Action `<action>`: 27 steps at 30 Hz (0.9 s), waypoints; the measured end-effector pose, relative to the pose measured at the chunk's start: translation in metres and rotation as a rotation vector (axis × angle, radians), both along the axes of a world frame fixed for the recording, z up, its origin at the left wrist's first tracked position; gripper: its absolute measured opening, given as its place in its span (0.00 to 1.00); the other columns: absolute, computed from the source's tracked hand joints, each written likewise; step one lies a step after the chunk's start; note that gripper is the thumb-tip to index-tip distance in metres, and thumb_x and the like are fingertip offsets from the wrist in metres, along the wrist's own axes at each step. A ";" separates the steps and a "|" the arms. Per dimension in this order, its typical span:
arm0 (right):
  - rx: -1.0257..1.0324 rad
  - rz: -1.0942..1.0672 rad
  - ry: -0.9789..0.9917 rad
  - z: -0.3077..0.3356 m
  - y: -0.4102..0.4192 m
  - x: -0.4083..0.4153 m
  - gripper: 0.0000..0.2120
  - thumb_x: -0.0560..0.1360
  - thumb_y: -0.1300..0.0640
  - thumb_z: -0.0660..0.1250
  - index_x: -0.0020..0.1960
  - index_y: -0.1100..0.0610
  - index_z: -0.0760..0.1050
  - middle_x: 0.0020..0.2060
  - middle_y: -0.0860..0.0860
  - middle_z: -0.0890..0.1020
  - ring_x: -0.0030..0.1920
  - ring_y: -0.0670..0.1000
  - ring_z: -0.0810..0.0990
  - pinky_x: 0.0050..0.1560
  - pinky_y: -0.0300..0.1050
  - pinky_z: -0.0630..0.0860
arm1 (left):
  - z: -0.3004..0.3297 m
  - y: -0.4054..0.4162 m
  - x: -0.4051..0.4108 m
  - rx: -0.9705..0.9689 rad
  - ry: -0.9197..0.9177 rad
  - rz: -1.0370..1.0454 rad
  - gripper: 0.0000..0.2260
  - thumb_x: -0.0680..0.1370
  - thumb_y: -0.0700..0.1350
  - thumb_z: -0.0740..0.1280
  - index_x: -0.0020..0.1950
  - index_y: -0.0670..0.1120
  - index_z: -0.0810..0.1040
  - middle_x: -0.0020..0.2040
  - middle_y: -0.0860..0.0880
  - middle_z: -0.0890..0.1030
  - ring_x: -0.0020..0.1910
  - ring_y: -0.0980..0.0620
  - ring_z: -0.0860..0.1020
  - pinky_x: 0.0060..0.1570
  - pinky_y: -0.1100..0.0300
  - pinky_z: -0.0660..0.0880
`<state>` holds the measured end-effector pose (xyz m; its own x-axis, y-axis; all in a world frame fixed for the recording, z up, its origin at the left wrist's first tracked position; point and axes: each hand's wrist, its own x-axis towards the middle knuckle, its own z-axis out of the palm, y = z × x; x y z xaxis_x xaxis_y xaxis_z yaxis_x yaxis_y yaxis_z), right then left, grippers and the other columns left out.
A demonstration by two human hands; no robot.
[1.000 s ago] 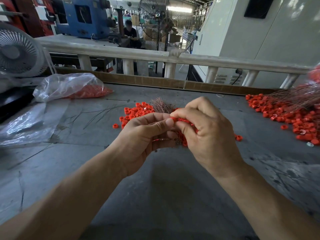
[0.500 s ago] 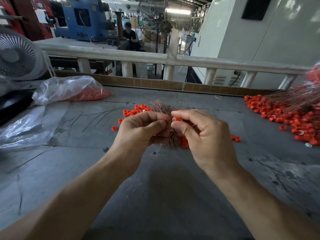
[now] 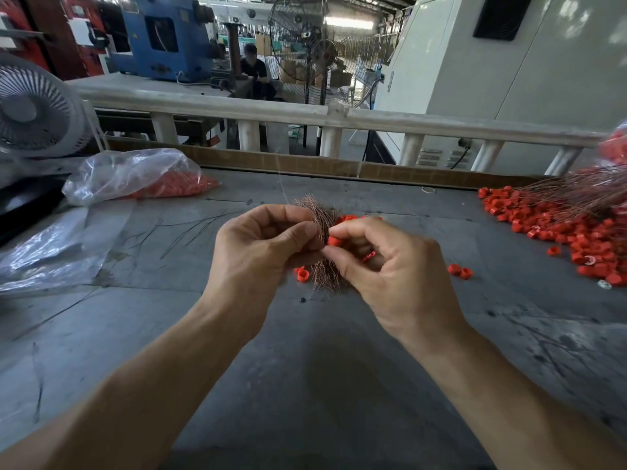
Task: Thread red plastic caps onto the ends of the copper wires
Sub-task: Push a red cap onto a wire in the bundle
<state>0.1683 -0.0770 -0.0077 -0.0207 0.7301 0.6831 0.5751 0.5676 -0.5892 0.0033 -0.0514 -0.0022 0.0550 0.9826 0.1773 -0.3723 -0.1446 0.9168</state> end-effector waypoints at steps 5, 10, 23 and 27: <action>0.028 -0.076 -0.053 -0.001 -0.001 -0.003 0.03 0.76 0.59 0.75 0.49 0.55 0.84 0.37 0.43 0.84 0.38 0.42 0.82 0.40 0.37 0.79 | 0.002 -0.002 0.002 -0.019 -0.012 0.090 0.15 0.65 0.39 0.77 0.47 0.44 0.76 0.39 0.42 0.84 0.34 0.48 0.84 0.30 0.60 0.77; 0.028 -0.065 -0.039 0.001 -0.003 -0.003 0.02 0.77 0.58 0.74 0.49 0.56 0.83 0.36 0.43 0.83 0.38 0.43 0.83 0.40 0.39 0.80 | 0.002 0.001 0.000 -0.129 -0.057 0.057 0.29 0.63 0.43 0.78 0.62 0.45 0.75 0.42 0.43 0.86 0.34 0.48 0.83 0.49 0.45 0.68; -0.308 0.100 0.282 -0.003 0.002 0.003 0.04 0.77 0.59 0.73 0.46 0.51 0.84 0.35 0.47 0.84 0.34 0.46 0.82 0.36 0.49 0.83 | 0.000 0.005 -0.006 -0.093 -0.136 -0.015 0.09 0.69 0.40 0.74 0.47 0.41 0.81 0.42 0.42 0.85 0.40 0.50 0.83 0.38 0.60 0.81; -0.388 0.118 0.336 -0.006 0.007 0.008 0.05 0.77 0.62 0.73 0.45 0.54 0.84 0.33 0.49 0.83 0.32 0.46 0.80 0.32 0.44 0.81 | 0.000 0.009 -0.012 -0.084 -0.142 0.045 0.07 0.70 0.41 0.74 0.46 0.43 0.80 0.42 0.44 0.85 0.40 0.50 0.84 0.39 0.60 0.82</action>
